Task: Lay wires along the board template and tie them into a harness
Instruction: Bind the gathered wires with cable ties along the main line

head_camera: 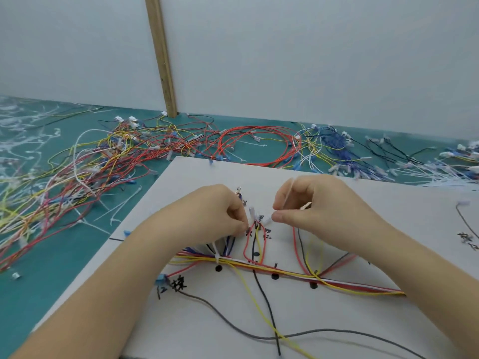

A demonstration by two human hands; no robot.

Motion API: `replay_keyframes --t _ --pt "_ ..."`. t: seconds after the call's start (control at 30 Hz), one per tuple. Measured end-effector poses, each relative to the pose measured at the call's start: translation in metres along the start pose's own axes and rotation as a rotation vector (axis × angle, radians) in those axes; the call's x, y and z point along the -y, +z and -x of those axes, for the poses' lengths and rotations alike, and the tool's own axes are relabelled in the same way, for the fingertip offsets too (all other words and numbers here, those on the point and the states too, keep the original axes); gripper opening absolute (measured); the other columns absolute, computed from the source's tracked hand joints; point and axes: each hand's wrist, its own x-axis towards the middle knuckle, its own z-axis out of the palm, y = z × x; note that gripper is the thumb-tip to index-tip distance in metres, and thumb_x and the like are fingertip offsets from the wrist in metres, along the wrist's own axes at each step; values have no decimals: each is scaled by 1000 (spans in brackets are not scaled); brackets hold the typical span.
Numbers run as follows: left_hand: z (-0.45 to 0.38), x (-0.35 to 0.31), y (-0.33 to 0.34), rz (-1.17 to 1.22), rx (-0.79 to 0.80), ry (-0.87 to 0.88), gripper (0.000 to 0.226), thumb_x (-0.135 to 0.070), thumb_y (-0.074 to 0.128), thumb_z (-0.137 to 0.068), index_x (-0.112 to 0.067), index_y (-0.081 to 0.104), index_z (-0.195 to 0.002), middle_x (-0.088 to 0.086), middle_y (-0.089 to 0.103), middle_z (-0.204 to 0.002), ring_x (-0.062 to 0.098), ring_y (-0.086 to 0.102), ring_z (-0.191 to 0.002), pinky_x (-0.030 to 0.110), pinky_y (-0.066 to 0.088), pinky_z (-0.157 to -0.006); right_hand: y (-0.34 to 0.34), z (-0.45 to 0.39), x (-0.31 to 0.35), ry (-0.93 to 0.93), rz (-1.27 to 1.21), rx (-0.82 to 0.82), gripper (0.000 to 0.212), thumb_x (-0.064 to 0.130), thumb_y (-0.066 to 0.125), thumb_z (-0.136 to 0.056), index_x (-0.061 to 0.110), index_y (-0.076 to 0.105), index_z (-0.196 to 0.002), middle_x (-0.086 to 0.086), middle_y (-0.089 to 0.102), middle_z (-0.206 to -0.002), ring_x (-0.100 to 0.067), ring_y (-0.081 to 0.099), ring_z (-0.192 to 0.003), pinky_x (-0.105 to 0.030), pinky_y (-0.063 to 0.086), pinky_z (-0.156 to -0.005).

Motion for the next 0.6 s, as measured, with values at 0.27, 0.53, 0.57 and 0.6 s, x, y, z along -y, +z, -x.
replay_keyframes --t 0.27,0.53,0.57,0.6 --pt "2 -4 2 0 13 39 21 -21 73 -73 -31 61 -60 -24 54 -44 -15 49 -45 1 34 -45 10 1 -9 77 173 -30 27 30 78 -67 30 56 -50 12 64 -60 1 57 -58 -16 42 -58" --pt "2 -9 7 -142 -95 74 4 -22 69 -78 -23 72 -79 -18 51 -57 -5 50 -54 2 34 -48 18 1 -9 61 70 43 19 29 80 -67 28 64 -56 8 70 -67 1 59 -60 -19 46 -62" --pt "2 -9 8 -182 -98 87 6 -21 66 -79 -22 72 -79 -15 52 -60 -2 48 -56 4 33 -48 18 1 -9 55 60 40 19 29 80 -67 28 64 -56 8 70 -68 2 58 -60 -18 45 -62" --pt "2 -10 9 -221 -104 110 9 -20 62 -80 -20 71 -78 -12 55 -63 2 48 -58 5 33 -50 18 0 -9 50 50 41 20 28 80 -67 29 64 -55 9 69 -67 3 58 -59 -18 45 -61"
